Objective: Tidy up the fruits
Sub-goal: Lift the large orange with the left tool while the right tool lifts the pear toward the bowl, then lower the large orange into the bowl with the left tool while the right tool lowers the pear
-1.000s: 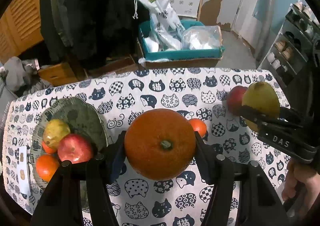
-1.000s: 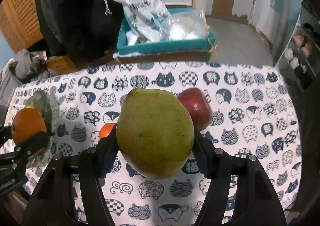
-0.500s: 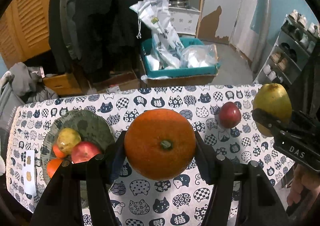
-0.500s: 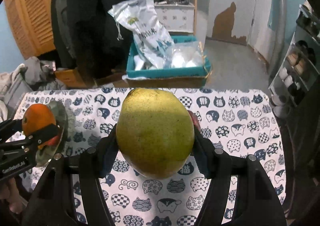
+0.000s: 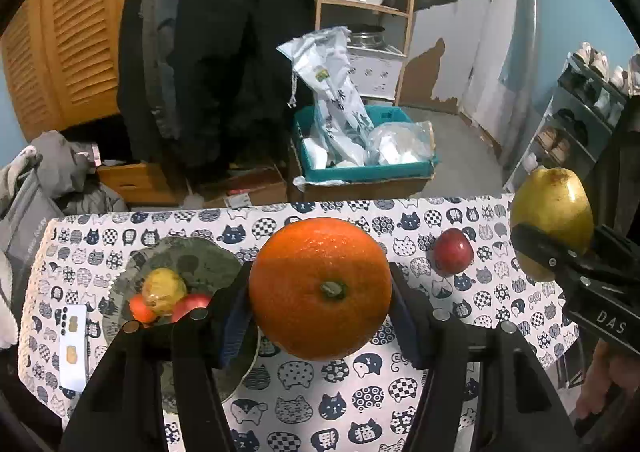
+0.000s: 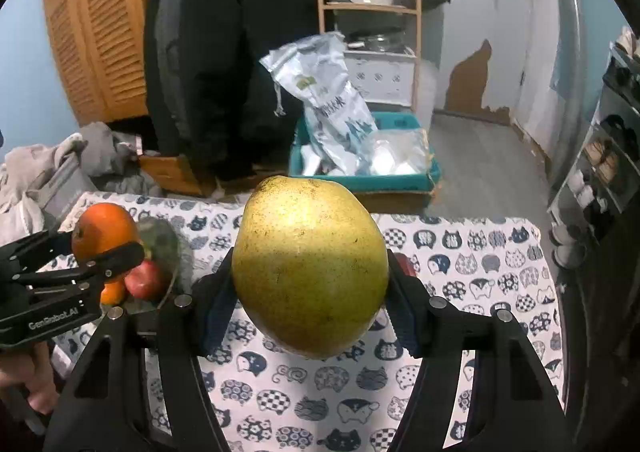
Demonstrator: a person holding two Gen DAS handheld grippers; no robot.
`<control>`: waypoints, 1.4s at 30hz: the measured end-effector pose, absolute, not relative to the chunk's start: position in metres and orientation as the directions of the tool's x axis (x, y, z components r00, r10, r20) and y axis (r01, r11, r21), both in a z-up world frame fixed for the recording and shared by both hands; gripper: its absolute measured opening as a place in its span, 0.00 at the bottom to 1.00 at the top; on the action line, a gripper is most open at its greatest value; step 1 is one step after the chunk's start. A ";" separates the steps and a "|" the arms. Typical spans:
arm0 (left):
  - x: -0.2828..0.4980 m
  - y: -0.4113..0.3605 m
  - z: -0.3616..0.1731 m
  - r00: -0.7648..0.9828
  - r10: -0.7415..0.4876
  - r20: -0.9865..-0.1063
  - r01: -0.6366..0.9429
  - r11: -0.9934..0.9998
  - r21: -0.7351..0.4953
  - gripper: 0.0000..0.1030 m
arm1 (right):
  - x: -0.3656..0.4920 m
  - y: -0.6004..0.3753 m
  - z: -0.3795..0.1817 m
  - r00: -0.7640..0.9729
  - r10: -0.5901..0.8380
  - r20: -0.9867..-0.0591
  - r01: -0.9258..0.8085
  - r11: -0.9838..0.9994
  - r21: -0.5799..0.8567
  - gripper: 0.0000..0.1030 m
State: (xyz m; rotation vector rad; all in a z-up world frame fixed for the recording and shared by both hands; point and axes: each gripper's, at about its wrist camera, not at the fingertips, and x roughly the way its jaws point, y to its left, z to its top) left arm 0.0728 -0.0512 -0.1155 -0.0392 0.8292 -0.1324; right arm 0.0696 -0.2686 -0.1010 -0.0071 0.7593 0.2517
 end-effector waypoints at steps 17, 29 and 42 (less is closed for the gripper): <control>0.057 0.011 -0.094 0.718 -0.074 -0.692 0.002 0.995 -0.104 0.62 | 0.073 -0.213 -0.079 0.695 0.313 -0.648 -0.337 0.937 0.090 0.65; 0.056 0.069 -0.115 0.696 -0.003 -0.718 -0.105 0.989 -0.106 0.62 | 0.100 -0.149 -0.089 0.632 0.383 -0.674 -0.421 0.900 0.117 0.65; 0.062 0.119 -0.169 0.626 0.024 -0.779 -0.179 0.977 -0.113 0.62 | 0.128 -0.072 -0.132 0.521 0.424 -0.741 -0.500 0.855 0.138 0.65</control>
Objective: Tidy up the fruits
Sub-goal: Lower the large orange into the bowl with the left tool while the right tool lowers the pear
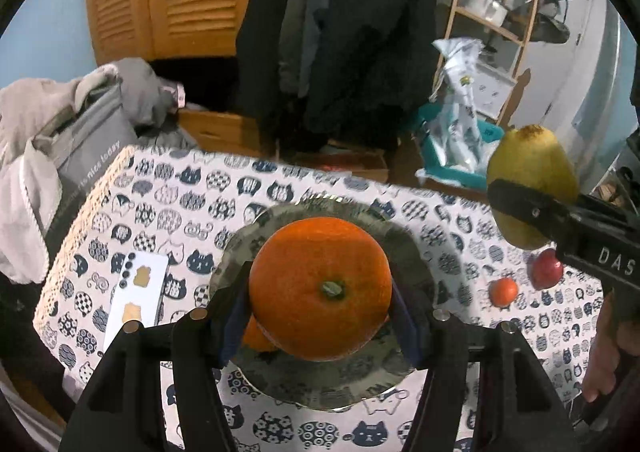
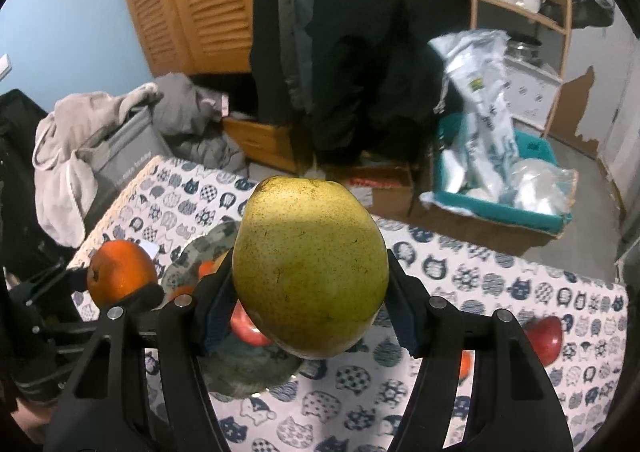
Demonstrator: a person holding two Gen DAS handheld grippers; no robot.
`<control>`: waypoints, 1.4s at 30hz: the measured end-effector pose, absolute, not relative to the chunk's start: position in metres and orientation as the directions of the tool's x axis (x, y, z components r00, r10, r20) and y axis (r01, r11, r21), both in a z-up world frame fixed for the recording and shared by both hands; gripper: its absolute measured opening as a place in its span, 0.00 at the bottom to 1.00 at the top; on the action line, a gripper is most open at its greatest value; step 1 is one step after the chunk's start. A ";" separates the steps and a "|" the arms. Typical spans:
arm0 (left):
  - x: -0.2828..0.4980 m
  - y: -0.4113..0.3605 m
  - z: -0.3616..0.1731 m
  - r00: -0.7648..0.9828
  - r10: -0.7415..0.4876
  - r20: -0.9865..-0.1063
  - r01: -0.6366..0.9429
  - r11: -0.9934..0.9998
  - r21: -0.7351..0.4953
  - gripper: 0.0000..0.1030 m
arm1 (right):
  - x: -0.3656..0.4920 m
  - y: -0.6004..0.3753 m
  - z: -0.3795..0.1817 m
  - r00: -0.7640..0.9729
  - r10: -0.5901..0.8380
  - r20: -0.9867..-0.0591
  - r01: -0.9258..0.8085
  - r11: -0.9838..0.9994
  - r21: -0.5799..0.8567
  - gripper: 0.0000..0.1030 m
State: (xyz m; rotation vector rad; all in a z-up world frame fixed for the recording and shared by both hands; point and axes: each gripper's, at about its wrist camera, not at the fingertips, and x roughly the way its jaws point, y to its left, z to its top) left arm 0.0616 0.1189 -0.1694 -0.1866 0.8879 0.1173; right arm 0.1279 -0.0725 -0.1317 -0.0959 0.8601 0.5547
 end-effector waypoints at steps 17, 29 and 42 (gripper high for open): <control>0.077 0.135 -0.243 0.477 -0.031 -0.878 -0.214 0.965 -0.150 0.62 | 0.159 -0.025 -0.204 0.387 0.392 -0.834 -0.514 0.843 0.158 0.65; 0.081 0.134 -0.264 0.424 -0.054 -0.904 -0.203 0.967 -0.153 0.62 | 0.177 -0.007 -0.237 0.334 0.359 -0.872 -0.518 0.842 0.148 0.65; 0.080 0.153 -0.259 0.441 -0.053 -0.896 -0.252 0.951 -0.181 0.69 | 0.191 0.008 -0.256 0.271 0.335 -0.903 -0.536 0.831 0.147 0.66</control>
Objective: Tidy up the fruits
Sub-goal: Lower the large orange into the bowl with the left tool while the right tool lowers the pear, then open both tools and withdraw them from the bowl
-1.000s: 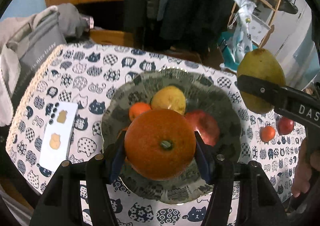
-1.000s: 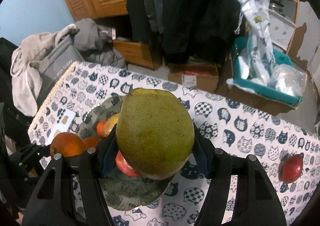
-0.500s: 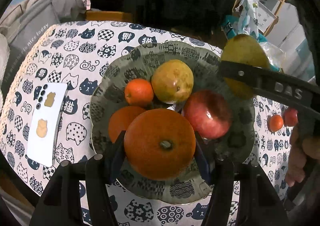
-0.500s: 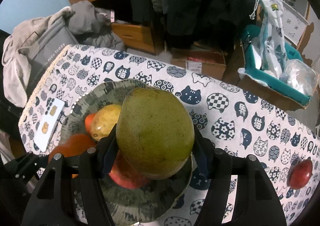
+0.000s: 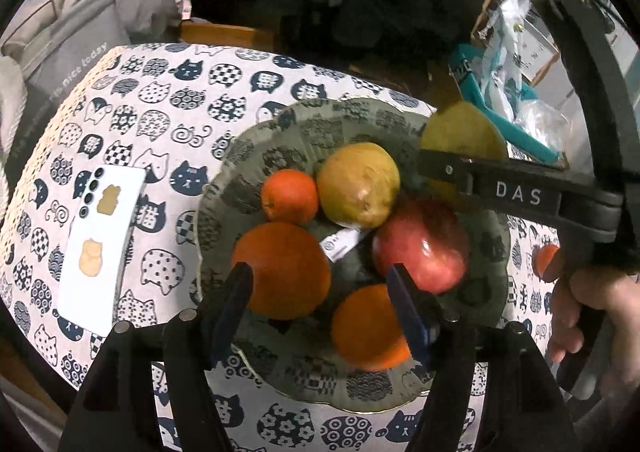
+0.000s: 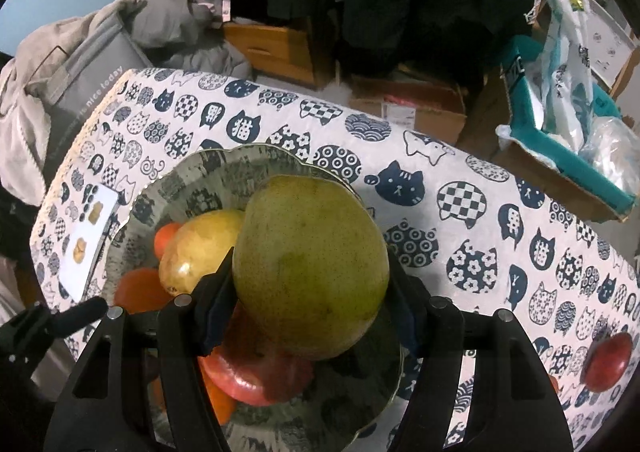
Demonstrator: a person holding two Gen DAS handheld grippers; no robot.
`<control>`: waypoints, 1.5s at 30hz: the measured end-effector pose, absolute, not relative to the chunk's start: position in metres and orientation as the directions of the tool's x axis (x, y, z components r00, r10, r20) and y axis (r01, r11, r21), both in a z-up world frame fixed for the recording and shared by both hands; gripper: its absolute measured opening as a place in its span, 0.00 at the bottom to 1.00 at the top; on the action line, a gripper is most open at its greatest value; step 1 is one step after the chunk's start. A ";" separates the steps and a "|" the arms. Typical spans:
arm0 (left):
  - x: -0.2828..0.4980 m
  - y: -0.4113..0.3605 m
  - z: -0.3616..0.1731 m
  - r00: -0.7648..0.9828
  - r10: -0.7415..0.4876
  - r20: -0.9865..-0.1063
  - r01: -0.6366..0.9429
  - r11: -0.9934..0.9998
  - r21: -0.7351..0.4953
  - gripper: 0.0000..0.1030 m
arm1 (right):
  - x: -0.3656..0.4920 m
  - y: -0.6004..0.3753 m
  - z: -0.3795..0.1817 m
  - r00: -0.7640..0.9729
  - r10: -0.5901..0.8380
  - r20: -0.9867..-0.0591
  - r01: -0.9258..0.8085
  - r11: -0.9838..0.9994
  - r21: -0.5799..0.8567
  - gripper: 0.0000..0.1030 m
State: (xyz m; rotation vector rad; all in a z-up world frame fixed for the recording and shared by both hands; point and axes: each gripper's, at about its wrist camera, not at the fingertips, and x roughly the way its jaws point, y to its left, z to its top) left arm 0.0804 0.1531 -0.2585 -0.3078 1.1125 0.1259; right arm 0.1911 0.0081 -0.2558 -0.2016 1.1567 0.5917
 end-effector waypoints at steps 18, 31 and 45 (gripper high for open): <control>0.071 0.163 -0.219 0.519 0.001 -0.855 -0.288 0.942 -0.174 0.69 | 0.177 0.007 -0.203 0.395 0.332 -0.857 -0.550 0.832 0.069 0.74; 0.054 0.152 -0.154 0.645 0.029 -0.763 -0.253 0.951 -0.178 0.75 | 0.146 -0.032 -0.124 0.583 0.331 -0.742 -0.498 0.867 -0.004 0.75; 0.032 0.138 -0.102 0.740 0.030 -0.672 -0.207 0.961 -0.185 0.79 | 0.099 -0.072 -0.057 0.680 0.351 -0.644 -0.472 0.882 -0.018 0.82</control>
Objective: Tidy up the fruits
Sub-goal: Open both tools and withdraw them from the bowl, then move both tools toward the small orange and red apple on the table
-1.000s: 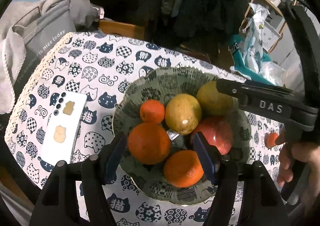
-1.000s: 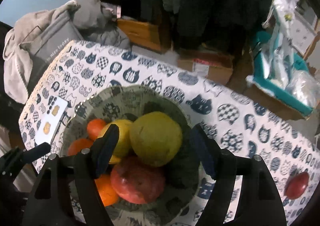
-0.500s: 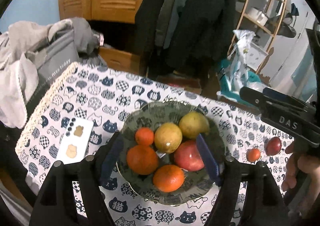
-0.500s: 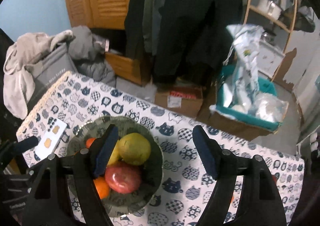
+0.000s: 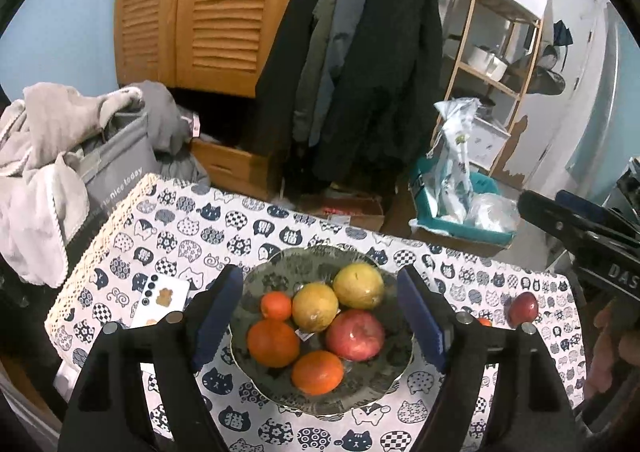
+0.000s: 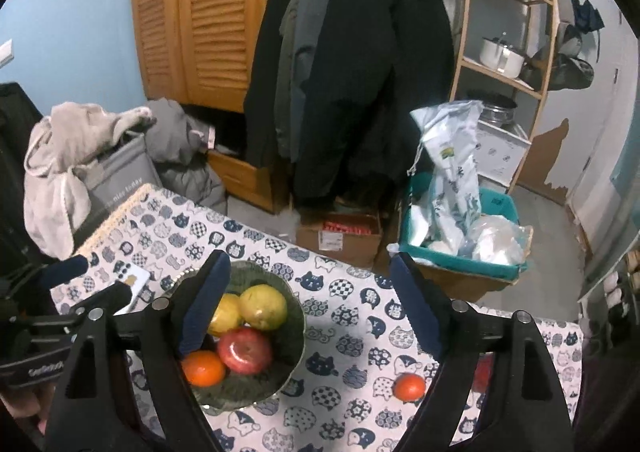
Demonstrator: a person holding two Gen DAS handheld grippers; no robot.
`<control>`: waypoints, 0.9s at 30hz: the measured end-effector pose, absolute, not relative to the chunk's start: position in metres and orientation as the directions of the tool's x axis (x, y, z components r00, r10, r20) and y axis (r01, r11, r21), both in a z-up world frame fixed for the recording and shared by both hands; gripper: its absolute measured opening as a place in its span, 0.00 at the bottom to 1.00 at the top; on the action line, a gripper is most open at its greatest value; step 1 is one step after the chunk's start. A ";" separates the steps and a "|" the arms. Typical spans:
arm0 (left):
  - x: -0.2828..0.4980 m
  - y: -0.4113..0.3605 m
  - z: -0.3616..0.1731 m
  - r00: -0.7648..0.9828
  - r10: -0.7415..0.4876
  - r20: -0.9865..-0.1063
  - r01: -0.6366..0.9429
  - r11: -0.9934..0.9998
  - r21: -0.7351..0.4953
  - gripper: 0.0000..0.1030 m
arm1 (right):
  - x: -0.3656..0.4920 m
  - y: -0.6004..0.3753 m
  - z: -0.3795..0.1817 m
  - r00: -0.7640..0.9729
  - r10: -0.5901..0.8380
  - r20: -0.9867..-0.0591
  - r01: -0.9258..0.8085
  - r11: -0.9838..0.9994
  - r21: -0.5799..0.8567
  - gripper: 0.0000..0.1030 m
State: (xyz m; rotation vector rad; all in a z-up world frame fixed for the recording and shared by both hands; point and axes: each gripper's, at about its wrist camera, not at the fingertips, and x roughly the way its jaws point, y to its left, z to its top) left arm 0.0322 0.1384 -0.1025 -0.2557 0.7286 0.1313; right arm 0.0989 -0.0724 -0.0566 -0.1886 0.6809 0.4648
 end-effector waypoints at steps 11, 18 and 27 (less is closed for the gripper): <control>0.027 0.104 -0.078 0.779 0.008 -0.626 -0.142 0.976 -0.165 0.85 | 0.067 -0.116 -0.025 0.745 0.346 -0.570 -0.439 0.898 -0.028 0.88; 0.028 0.072 -0.064 0.799 -0.020 -0.601 -0.087 0.985 -0.148 0.91 | 0.055 -0.152 -0.018 0.770 0.320 -0.552 -0.396 0.918 -0.021 0.88; 0.039 0.029 -0.061 0.790 -0.056 -0.611 -0.023 0.992 -0.122 0.91 | 0.053 -0.209 -0.018 0.794 0.260 -0.549 -0.310 0.951 0.002 0.88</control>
